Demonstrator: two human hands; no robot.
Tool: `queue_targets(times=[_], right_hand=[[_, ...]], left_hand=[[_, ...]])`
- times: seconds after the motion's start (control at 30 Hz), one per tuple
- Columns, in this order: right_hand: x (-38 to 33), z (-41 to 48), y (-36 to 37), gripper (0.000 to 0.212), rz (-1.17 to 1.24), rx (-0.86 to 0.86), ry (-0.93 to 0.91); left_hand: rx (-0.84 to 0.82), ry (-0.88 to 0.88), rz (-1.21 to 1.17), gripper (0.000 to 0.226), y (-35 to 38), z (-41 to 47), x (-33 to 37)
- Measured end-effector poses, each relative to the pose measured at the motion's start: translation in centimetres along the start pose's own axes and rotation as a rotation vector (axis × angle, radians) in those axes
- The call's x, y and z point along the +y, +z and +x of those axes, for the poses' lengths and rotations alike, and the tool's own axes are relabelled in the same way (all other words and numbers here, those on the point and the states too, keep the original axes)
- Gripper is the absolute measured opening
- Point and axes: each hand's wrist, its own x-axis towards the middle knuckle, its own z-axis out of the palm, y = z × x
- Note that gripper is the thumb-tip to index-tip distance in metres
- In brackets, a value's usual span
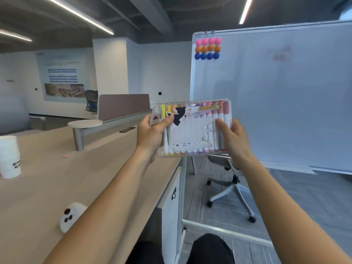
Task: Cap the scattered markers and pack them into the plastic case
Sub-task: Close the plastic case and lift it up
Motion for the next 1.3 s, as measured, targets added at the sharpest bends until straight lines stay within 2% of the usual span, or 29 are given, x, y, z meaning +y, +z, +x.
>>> queue_targets(times=[0.07,0.2,0.47,0.67,0.87,1.07,1.17,1.3], right_hand=[[0.4,0.4,-2.0,0.016,-0.090,0.042,0.000],[1.8,1.4,-6.1,0.021,-0.177,0.112,0.042],[6.1,4.5,-11.4,0.012,-0.211,0.192,0.073],[9.2,6.8,-16.4,0.038,-0.180,0.268,0.119],[12.6,10.1,-22.0,0.043,-0.241,0.393,0.086],[15.6,13.3,-27.9,0.033,-0.275,0.443,0.082],[17.0,14.5,-30.6,0.034,-0.302,0.465,0.070],[19.6,15.0,-33.2,0.033,-0.277,0.497,0.069]], left_hand=[[-0.043,-0.014,-0.003,0.033,1.8,0.7,-1.5],[-0.119,-0.047,-0.020,0.034,6.1,1.4,-4.4],[-0.152,-0.122,0.002,0.037,13.1,2.5,-9.4],[-0.205,-0.201,0.060,0.050,19.1,3.4,-12.6],[-0.454,-0.227,0.329,0.080,24.6,4.0,-15.3],[-0.608,-0.245,0.625,0.105,30.6,5.2,-18.9],[-0.622,-0.252,0.645,0.104,33.6,5.1,-20.7],[-0.503,-0.184,0.594,0.101,36.6,4.3,-23.0]])
